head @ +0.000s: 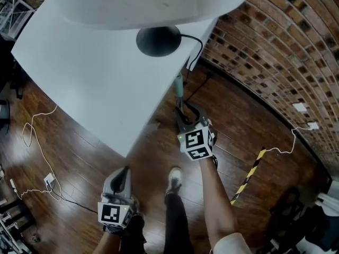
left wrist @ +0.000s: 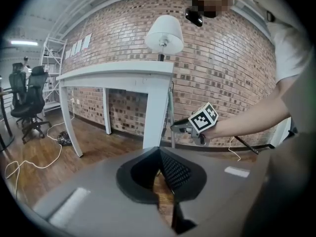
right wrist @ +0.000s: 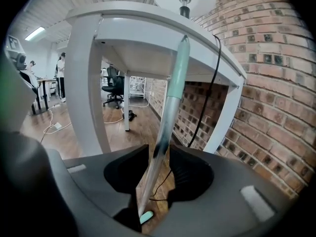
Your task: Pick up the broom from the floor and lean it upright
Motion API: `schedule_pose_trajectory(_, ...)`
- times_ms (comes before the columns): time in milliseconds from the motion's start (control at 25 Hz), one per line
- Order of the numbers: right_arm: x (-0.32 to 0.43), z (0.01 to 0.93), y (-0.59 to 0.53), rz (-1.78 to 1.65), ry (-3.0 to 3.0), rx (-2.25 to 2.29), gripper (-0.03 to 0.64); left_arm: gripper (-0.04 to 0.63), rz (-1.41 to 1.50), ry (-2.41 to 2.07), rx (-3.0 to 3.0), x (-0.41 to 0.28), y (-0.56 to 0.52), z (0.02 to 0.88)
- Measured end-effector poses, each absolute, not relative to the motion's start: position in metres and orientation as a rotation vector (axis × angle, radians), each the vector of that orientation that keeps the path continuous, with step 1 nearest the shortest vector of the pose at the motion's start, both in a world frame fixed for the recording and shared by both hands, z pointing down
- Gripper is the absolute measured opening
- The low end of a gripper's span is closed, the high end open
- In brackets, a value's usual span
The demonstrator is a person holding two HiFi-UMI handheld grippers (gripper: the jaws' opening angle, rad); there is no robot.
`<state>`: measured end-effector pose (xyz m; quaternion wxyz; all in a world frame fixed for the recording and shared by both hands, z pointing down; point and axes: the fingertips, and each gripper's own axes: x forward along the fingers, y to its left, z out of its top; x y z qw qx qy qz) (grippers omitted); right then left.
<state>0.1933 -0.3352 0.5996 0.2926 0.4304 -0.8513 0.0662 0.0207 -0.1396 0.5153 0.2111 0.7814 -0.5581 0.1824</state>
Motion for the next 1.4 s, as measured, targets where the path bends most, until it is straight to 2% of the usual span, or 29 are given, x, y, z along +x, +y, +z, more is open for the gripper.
schedule_pose_trajectory(240, 0.207, 0.602, -0.306, 0.268, -2.228, 1.2, 0.13, 0.002, 0.478, -1.549, 2.186, 0.022, -0.137, 0.515)
schedule_pose_trajectory(320, 0.213, 0.595, -0.289, 0.29, -2.212, 1.244, 0.09, 0.002, 0.481, -1.538, 2.196, 0.022, -0.136, 0.509)
schedule_pose_trajectory(400, 0.219, 0.579, -0.277, 0.3, -2.218, 1.302, 0.014, 0.002, 0.493, -1.525, 2.206, 0.022, -0.14, 0.5)
schedule_pose_trajectory(600, 0.225, 0.527, -0.246, 0.304, -2.256, 1.388, 0.012, 0.002, 0.424, -1.535, 2.289, 0.018, -0.149, 0.465)
schedule_pose_trajectory(800, 0.225, 0.438, -0.213, 0.244, -2.3, 1.527, 0.012, 0.002, 0.361, -1.531, 2.371, 0.007, -0.154, 0.41)
schedule_pose_trajectory(1160, 0.195, 0.202, -0.084, 0.077, -2.317, 1.836, 0.012, 0.002, 0.087, -1.435, 2.684, -0.035, -0.122, 0.204)
schedule_pose_trajectory(1400, 0.18, 0.1, -0.004, 0.046, -2.295, 2.002, 0.012, 0.0, -0.006, -1.427, 2.741, -0.074, -0.075, 0.11)
